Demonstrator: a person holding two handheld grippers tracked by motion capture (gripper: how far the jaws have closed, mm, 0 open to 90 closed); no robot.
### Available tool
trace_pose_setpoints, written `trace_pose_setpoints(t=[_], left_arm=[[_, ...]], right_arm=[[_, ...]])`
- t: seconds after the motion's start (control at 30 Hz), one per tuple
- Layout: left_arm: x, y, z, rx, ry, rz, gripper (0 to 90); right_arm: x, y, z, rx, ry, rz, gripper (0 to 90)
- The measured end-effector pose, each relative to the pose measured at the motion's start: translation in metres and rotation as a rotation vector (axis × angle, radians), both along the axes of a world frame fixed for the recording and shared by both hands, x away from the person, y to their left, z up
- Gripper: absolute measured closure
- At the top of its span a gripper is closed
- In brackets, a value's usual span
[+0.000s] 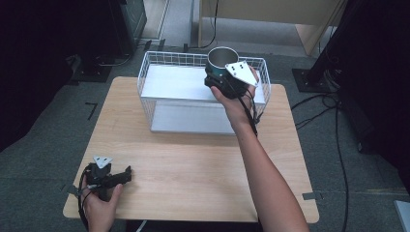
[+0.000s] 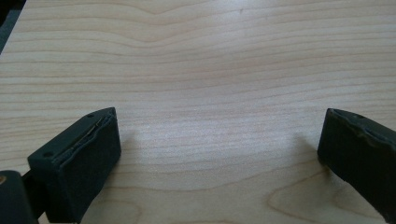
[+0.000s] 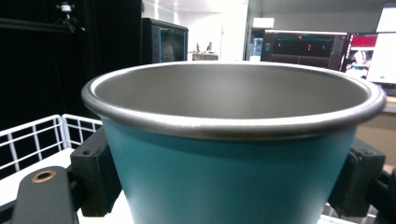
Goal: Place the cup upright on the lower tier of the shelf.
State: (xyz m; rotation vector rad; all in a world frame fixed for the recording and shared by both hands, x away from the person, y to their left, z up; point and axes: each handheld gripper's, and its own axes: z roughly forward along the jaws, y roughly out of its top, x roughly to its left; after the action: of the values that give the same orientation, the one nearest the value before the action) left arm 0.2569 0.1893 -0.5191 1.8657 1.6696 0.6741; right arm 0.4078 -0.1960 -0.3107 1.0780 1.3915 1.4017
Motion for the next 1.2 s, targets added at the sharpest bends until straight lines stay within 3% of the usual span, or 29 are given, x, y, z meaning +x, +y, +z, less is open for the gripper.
trace_pose_setpoints(t=[0.23,0.57,1.2], left_arm=[[0.0,0.0,0.0,0.0,0.0,0.0,0.0],[0.0,0.0,0.0,0.0,0.0,0.0,0.0],[0.0,0.0,0.0,0.0,0.0,-0.001,0.0]], right_arm=[[0.017,0.002,-0.001,0.01,0.025,-0.014,15.2],[0.029,-0.002,-0.008,0.021,0.072,-0.007,15.2],[0.029,-0.006,-0.014,-0.002,0.094,0.014,12.3]])
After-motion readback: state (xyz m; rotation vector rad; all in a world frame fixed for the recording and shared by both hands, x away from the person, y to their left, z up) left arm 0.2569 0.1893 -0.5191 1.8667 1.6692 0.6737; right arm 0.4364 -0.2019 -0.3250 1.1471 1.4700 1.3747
